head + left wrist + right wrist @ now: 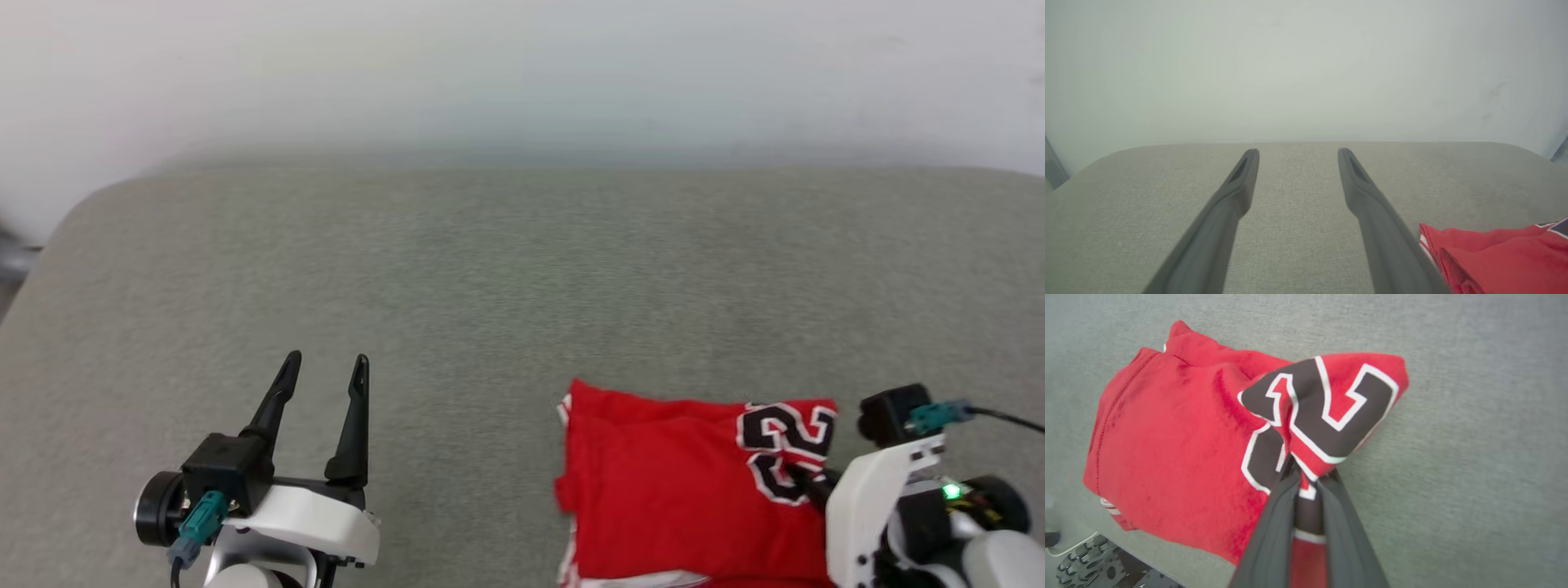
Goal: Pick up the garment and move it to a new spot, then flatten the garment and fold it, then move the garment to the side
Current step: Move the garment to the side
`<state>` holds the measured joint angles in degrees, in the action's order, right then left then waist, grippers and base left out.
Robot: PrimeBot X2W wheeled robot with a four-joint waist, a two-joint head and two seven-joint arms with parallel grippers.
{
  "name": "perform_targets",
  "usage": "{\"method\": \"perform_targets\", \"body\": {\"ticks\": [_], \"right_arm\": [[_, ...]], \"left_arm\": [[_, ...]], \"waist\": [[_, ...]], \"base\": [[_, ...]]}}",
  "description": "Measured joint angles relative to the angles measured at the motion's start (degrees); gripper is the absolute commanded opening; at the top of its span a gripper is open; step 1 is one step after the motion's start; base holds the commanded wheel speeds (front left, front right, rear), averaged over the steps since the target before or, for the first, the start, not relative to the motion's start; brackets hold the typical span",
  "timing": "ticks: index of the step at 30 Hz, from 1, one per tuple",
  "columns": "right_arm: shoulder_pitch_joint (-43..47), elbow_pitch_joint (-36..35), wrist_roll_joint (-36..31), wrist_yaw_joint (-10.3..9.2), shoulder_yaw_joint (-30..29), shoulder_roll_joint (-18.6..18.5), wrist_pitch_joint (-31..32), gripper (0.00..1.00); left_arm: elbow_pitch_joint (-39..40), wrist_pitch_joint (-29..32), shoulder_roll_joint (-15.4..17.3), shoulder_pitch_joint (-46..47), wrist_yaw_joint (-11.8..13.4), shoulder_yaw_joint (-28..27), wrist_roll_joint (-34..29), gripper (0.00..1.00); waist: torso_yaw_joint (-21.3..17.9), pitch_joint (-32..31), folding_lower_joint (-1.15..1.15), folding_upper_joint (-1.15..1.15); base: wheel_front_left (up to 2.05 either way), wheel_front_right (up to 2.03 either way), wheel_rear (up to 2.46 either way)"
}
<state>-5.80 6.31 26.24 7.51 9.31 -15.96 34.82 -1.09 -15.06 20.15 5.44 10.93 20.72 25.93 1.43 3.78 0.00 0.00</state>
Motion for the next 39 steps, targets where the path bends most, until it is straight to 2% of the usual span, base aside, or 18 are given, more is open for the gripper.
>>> {"method": "perform_targets", "body": {"ticks": [9,18,21,31,37,38,39], "right_arm": [[-0.4,-2.5,-4.1,0.0,-6.6,-1.9,1.4,0.0],[-10.9,3.0,-7.8,0.0,-13.3,-0.4,-6.7,0.0],[-15.6,5.3,-9.7,0.01,-16.4,-0.6,-9.7,0.0],[-28.0,12.8,-15.1,0.01,-28.4,-6.8,-16.8,0.0],[-30.8,18.1,-17.5,0.01,-31.3,-7.4,-19.9,0.0],[-31.3,19.0,-17.9,0.0,-31.7,-7.2,-20.5,0.16],[-31.6,19.9,-18.2,0.01,-32.1,-6.9,-21.3,0.44]], "left_arm": [[2.4,0.0,1.8,1.1,0.3,-0.9,-1.0,1.0],[6.2,2.4,4.9,8.4,-1.1,-0.3,-3.8,1.0],[7.5,3.4,5.9,11.6,-1.5,-0.2,-4.8,1.0],[10.6,5.4,8.0,20.3,-4.2,1.2,-7.7,1.0],[12.0,6.3,8.4,23.3,-4.9,1.6,-8.6,1.0],[12.0,6.3,8.4,23.6,-4.9,1.7,-8.6,1.0],[12.0,6.3,8.4,23.9,-4.9,1.8,-8.6,1.0]], "waist": [[-9.6,1.9,0.0,0.0],[-16.8,10.5,0.0,0.0],[-18.0,14.4,0.01,0.0],[-19.0,26.9,0.02,0.0],[-18.3,32.0,0.01,0.0],[-18.1,32.6,0.01,0.0],[-18.0,33.2,0.01,0.0]], "base": [[0.0,0.0,0.0],[0.0,0.0,0.0],[0.0,0.0,0.0],[0.0,0.0,0.0],[0.0,0.0,0.0],[0.0,0.0,0.0],[0.0,0.0,0.0]]}}
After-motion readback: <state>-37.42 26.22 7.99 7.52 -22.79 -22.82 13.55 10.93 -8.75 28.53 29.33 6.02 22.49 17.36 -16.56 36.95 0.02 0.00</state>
